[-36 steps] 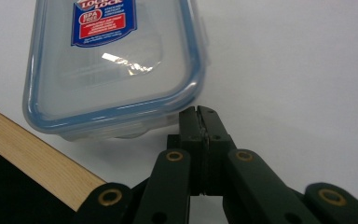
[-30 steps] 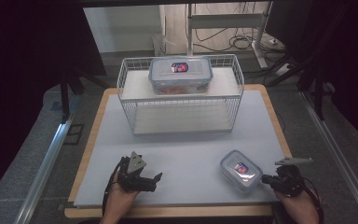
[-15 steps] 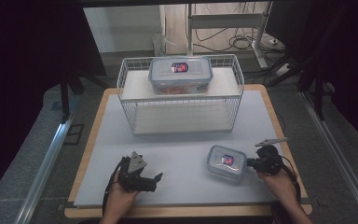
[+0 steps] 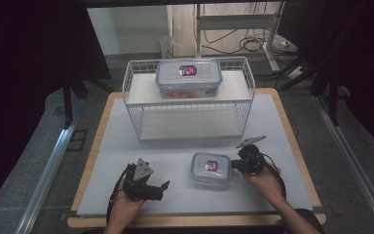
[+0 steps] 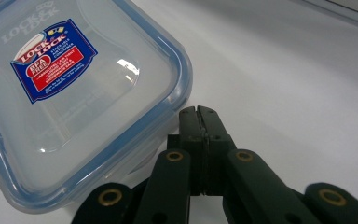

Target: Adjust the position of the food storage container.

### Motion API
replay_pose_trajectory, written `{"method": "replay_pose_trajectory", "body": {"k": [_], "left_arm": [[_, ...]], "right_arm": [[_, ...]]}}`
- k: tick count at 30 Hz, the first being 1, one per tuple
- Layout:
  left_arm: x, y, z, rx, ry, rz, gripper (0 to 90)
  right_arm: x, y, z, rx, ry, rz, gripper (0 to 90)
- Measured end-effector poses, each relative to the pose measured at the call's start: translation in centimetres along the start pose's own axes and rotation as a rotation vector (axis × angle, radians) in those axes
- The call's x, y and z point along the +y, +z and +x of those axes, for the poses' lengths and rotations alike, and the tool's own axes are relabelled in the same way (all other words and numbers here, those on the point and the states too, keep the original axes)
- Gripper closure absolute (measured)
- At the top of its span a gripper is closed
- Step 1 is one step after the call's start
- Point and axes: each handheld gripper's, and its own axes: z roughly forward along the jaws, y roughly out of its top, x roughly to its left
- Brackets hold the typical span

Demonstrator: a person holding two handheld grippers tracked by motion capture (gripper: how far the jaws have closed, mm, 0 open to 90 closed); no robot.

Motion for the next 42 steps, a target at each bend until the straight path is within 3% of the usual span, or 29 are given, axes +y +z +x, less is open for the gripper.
{"method": "replay_pose_trajectory", "body": {"k": [11, 14, 18, 24, 29, 35, 38, 42], "left_arm": [[-0.1, -0.1, 0.1, 0.001, 0.000, 0.002, 3.4], [-0.1, -0.1, 0.2, 0.001, -0.002, 0.003, 3.5], [-0.2, -0.2, 0.3, 0.002, -0.009, -0.005, 4.3], [-0.2, -0.4, 0.6, 0.005, -0.016, -0.019, 6.2], [-0.4, -0.4, 0.9, 0.013, -0.018, -0.028, 9.5], [-0.5, -0.2, 0.9, 0.028, -0.008, -0.017, 9.4], [-0.6, 0.0, 0.9, 0.022, -0.013, -0.008, 8.7], [-0.8, 0.3, 1.0, 0.027, 0.001, 0.007, 7.0]], "right_arm": [[2.5, 2.7, 2.2, 0.044, -0.062, 0.003, 89.7], [2.4, 2.5, 2.2, 0.052, -0.062, -0.008, 89.1], [1.8, 0.9, 1.5, 0.019, -0.079, -0.044, 85.0], [0.3, -1.1, 0.6, -0.010, -0.123, -0.089, 72.3], [-0.7, -2.0, 0.7, -0.028, -0.151, -0.118, 56.1], [-1.9, -2.2, 0.8, -0.004, -0.169, -0.138, 38.7], [-2.7, -2.2, 0.4, -0.001, -0.163, -0.147, 28.6], [-3.3, -2.1, -0.5, -0.004, -0.130, -0.142, 23.0]]}}
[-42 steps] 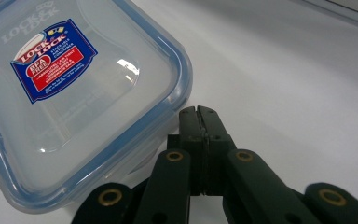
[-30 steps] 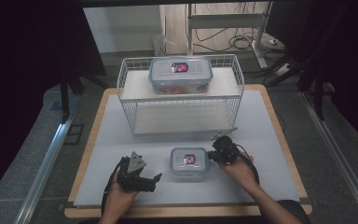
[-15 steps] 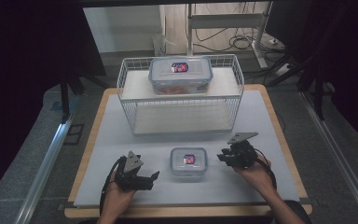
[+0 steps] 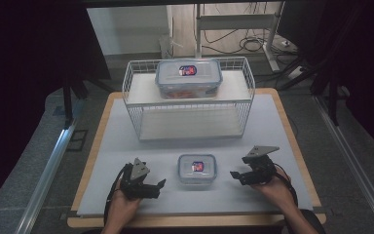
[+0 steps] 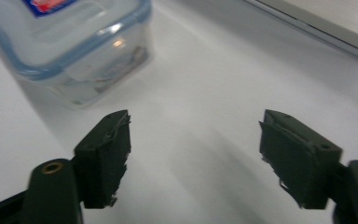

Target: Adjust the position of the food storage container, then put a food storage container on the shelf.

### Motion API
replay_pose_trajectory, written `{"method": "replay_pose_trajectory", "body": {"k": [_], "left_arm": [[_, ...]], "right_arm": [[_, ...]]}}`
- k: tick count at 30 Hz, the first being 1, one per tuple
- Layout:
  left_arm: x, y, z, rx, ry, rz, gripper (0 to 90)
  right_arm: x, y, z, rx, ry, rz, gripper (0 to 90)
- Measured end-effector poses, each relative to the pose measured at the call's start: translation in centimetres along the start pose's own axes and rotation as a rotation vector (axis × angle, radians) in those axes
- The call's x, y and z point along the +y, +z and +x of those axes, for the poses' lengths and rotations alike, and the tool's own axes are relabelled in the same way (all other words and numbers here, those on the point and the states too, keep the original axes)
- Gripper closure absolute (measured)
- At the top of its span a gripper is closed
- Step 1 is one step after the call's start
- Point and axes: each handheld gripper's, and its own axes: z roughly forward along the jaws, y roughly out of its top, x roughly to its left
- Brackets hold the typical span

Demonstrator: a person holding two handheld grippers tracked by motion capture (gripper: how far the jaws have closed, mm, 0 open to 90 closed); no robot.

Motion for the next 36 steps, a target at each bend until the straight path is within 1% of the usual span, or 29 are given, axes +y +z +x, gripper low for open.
{"method": "replay_pose_trajectory", "body": {"k": [2, 4, 7, 11, 13, 15, 17, 20, 22, 23, 26, 30, 31, 33, 35, 36], "left_arm": [[0.0, 0.1, 0.0, 0.000, 0.003, 0.004, 6.6], [0.0, 0.0, 0.1, -0.002, -0.004, 0.001, 6.5], [0.1, -0.1, 0.1, -0.010, -0.018, -0.002, 6.2], [0.3, -0.1, 0.2, -0.052, -0.075, 0.001, 5.4], [0.3, -0.1, 0.3, -0.063, -0.091, 0.012, 5.4], [0.4, 0.0, 0.2, -0.066, -0.095, 0.018, 5.3], [0.5, 0.0, 0.2, -0.066, -0.091, 0.024, 5.0], [0.8, 0.0, 0.2, -0.076, -0.091, 0.023, 3.7], [1.1, 0.0, 0.3, -0.105, -0.106, 0.014, 3.1], [1.2, 0.1, 0.3, -0.120, -0.115, 0.020, 3.3], [1.7, 0.2, 0.2, -0.153, -0.122, 0.027, 4.3], [2.6, 0.7, 0.0, -0.169, -0.114, 0.031, 5.2], [2.8, 0.9, 0.0, -0.178, -0.114, 0.027, 5.8], [3.3, 1.3, 0.1, -0.204, -0.114, 0.028, 8.6], [3.7, 1.8, 0.1, -0.214, -0.112, 0.030, 10.3], [3.9, 2.0, 0.2, -0.227, -0.119, 0.029, 10.4]], "right_arm": [[0.0, 0.1, -0.4, -0.003, 0.012, -0.003, 21.4], [-0.1, 0.2, -0.5, 0.001, 0.021, -0.006, 20.5], [0.0, 0.2, -0.4, -0.006, 0.009, -0.005, 19.7], [0.2, 0.2, -0.2, -0.007, 0.001, -0.008, 18.7], [0.3, 0.4, -0.2, -0.007, 0.003, -0.004, 17.7], [0.3, 0.4, -0.1, -0.009, 0.002, -0.002, 16.2], [0.4, 0.4, -0.1, 0.000, 0.016, -0.006, 14.1], [0.5, 0.4, -0.1, 0.003, 0.022, -0.011, 10.7], [0.7, 0.4, 0.0, 0.011, 0.024, -0.015, 8.4], [0.8, 0.4, 0.0, 0.019, 0.028, -0.010, 7.0], [1.0, 0.5, 0.4, 0.043, 0.020, 0.019, 4.3], [1.7, 0.5, 0.8, 0.072, 0.032, 0.030, 6.5], [1.9, 0.5, 0.9, 0.081, 0.035, 0.027, 9.0], [2.3, 0.3, 1.0, 0.101, 0.024, 0.008, 15.5], [2.7, 0.3, 1.3, 0.109, 0.019, -0.001, 18.7], [2.9, 0.3, 1.4, 0.117, 0.023, -0.005, 20.2]]}}
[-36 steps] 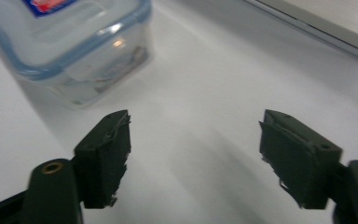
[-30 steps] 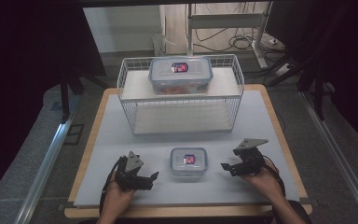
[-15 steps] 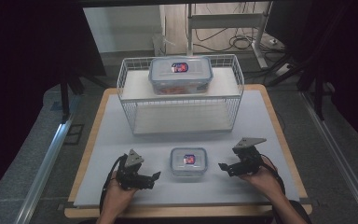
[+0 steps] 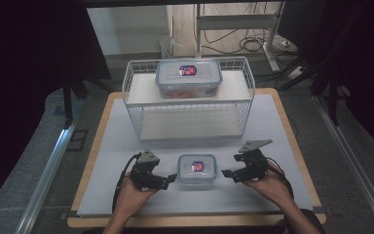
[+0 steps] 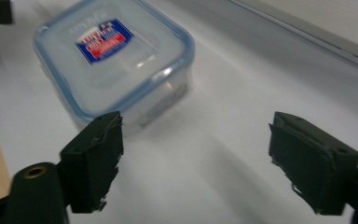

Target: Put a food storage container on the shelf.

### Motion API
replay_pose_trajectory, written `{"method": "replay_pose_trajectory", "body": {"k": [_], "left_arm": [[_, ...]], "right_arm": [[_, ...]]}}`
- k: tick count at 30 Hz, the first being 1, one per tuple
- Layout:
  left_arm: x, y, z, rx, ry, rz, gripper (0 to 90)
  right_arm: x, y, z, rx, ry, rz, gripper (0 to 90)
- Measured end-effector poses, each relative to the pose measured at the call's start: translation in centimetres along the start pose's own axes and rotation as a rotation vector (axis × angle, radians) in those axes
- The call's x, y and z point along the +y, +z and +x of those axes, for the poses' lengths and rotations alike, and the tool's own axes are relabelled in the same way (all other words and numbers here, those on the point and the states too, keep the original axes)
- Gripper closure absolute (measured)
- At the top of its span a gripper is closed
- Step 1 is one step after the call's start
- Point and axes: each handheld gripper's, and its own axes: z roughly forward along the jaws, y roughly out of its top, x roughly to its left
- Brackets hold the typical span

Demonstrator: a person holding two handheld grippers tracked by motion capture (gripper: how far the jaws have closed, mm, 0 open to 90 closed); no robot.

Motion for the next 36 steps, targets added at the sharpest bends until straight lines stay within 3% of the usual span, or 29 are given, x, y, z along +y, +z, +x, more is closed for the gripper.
{"method": "replay_pose_trajectory", "body": {"k": [6, 13, 15, 21, 25, 31, 36], "left_arm": [[0.9, 1.1, 0.3, -0.069, -0.035, 0.002, 12.7], [1.3, 2.9, 0.3, -0.134, -0.065, 0.049, 17.5], [1.3, 3.3, 0.5, -0.182, -0.088, 0.057, 18.2], [1.6, 4.5, 0.6, -0.266, -0.129, 0.073, 18.9], [1.7, 4.7, 0.4, -0.267, -0.143, 0.090, 16.4], [1.2, 3.9, 0.6, -0.283, -0.159, 0.074, 27.3], [0.6, 3.2, 1.2, -0.321, -0.227, 0.043, 39.6]], "right_arm": [[0.7, 0.8, 0.4, 0.069, 0.052, 0.004, 21.2], [1.1, 2.6, 0.7, 0.141, 0.085, 0.040, 18.5], [1.2, 3.1, 0.6, 0.168, 0.097, 0.049, 18.5], [1.5, 4.1, 0.2, 0.227, 0.176, 0.078, 22.2], [1.3, 4.6, 0.2, 0.280, 0.216, 0.094, 25.0], [1.1, 4.0, 0.1, 0.286, 0.229, 0.075, 34.2], [0.9, 3.5, 0.2, 0.281, 0.223, 0.055, 42.9]]}}
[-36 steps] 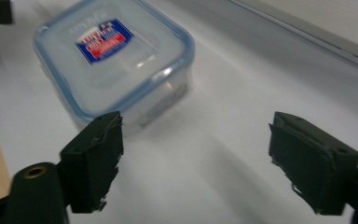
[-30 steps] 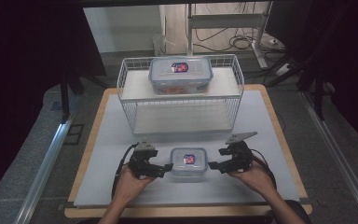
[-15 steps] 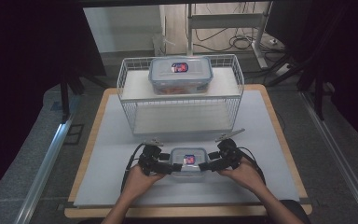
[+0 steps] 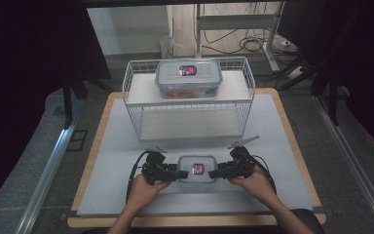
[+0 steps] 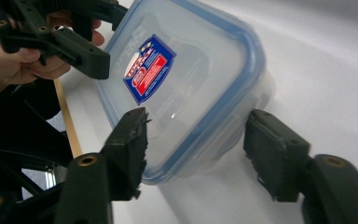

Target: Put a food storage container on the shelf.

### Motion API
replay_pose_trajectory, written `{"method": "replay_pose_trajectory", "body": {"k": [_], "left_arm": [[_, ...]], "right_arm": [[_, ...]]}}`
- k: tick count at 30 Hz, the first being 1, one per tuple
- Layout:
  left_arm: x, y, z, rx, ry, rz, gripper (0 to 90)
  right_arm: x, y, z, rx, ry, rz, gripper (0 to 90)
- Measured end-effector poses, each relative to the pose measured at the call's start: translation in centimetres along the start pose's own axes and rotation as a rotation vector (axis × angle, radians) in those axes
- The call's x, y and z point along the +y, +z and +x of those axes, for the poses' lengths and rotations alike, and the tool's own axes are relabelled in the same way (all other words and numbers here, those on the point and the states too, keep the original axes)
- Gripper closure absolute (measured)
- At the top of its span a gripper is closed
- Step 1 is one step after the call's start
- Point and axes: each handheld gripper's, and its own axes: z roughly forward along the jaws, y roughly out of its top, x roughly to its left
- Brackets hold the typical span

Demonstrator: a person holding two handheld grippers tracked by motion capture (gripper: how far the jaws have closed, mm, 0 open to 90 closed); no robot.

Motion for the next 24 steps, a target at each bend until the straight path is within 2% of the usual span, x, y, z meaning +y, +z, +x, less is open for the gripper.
{"method": "replay_pose_trajectory", "body": {"k": [3, 6, 15, 18, 24], "left_arm": [[-0.3, -0.5, 0.2, -0.024, -0.011, -0.007, 46.3], [-0.5, -0.7, 0.2, -0.032, -0.013, -0.015, 49.2], [-1.1, -1.0, 0.5, -0.085, -0.054, -0.045, 54.0], [-1.2, -1.1, 0.5, -0.082, -0.048, -0.047, 54.4], [-1.2, -1.1, 0.7, -0.102, -0.084, -0.054, 55.1]], "right_arm": [[-0.1, -0.3, 0.0, 0.016, -0.003, -0.011, 48.2], [-0.3, -0.5, -0.2, 0.036, 0.013, -0.026, 52.1], [-1.2, -0.6, -0.4, 0.084, 0.066, -0.043, 55.1], [-1.3, -0.7, -0.5, 0.095, 0.077, -0.050, 55.8], [-1.3, -0.7, -0.6, 0.105, 0.085, -0.055, 56.3]]}}
